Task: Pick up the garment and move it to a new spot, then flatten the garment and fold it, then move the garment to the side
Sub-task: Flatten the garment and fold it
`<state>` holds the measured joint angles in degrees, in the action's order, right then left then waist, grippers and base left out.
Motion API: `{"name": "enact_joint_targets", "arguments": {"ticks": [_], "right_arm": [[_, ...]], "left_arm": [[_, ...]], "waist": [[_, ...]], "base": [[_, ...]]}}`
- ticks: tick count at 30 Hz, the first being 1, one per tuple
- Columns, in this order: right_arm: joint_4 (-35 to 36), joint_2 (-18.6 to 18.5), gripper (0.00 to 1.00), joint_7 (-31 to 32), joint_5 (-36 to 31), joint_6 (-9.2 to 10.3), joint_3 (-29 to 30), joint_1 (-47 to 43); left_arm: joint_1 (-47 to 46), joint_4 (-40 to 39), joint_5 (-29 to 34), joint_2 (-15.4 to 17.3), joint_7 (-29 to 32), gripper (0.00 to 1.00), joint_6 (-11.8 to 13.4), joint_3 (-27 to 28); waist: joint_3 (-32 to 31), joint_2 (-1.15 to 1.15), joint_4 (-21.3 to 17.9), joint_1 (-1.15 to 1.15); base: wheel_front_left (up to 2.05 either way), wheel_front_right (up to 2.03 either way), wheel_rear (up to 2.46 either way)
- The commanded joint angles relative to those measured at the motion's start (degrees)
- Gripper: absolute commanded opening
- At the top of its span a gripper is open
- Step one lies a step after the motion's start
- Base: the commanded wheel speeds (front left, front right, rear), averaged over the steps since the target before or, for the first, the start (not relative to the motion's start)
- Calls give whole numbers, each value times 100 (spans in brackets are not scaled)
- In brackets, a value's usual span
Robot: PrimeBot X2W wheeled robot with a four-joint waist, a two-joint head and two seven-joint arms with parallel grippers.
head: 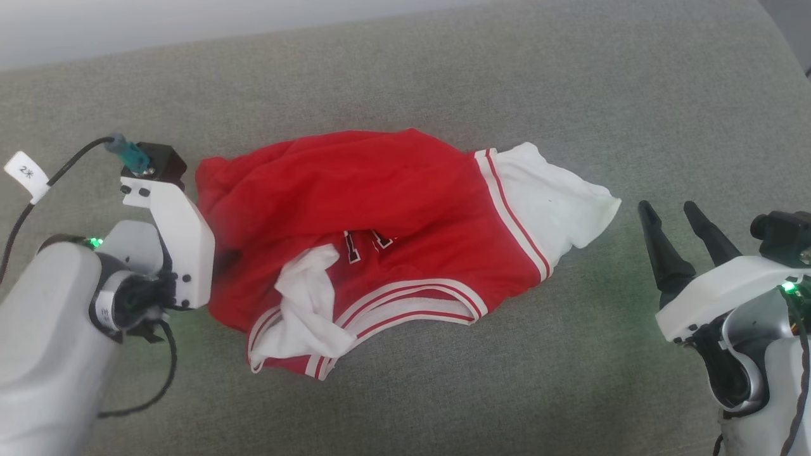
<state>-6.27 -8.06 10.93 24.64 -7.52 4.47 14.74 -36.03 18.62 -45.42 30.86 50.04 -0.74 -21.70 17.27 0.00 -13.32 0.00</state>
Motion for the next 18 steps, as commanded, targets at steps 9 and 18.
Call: {"name": "enact_joint_targets", "arguments": {"ticks": [9, 18], "right_arm": [[-60, -38, 100, -214, 88, 6, -21, 77], [-87, -30, 100, -355, 195, 6, -184, 324]], "left_arm": [[-1126, 468, 408, 160, -313, 0, -350, -97], [-2694, 1094, 1315, 40, -1631, 0, -657, -813]], "waist": [[129, 0, -55, 0], [552, 0, -256, 0]], "base": [[0, 0, 0], [0, 0, 0]]}}
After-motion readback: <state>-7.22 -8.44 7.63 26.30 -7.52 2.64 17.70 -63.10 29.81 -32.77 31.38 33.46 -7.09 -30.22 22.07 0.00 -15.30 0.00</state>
